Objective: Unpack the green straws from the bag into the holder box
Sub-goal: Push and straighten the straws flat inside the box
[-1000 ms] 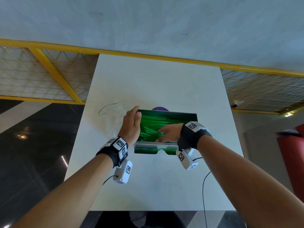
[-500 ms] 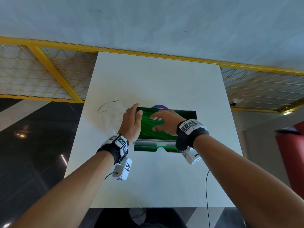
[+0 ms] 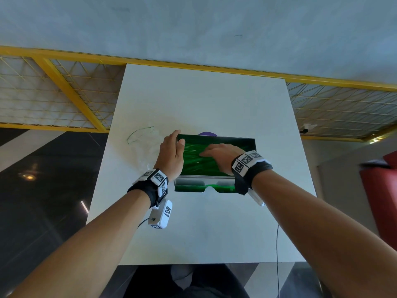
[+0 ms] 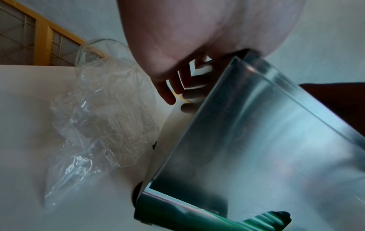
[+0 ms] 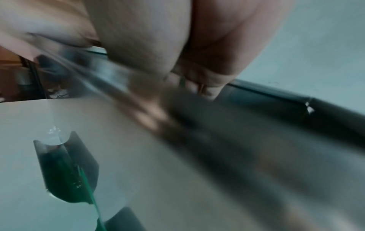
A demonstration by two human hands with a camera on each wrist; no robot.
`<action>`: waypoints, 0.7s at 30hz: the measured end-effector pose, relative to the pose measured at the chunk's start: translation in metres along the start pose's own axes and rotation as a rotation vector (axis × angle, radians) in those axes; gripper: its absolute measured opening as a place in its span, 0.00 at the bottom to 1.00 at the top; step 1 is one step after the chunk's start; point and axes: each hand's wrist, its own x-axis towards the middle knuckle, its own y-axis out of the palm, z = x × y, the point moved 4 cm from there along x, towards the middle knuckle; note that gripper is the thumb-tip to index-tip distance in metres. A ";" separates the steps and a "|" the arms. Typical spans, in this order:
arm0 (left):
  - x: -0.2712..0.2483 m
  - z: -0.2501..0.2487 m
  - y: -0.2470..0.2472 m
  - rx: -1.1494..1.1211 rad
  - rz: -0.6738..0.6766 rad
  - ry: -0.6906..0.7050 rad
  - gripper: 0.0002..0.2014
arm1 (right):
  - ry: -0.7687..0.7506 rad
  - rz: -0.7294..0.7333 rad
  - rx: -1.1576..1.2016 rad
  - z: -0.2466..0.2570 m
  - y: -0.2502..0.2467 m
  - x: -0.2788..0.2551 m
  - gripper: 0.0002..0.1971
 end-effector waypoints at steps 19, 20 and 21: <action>0.002 0.005 0.001 0.007 0.001 0.010 0.22 | 0.223 -0.147 -0.038 -0.026 -0.007 -0.019 0.21; 0.003 0.005 0.002 0.007 0.002 0.009 0.22 | 0.215 -0.159 -0.013 -0.025 -0.010 -0.020 0.21; 0.003 0.005 0.002 0.005 0.003 0.009 0.22 | 0.195 -0.168 0.017 -0.024 -0.013 -0.021 0.20</action>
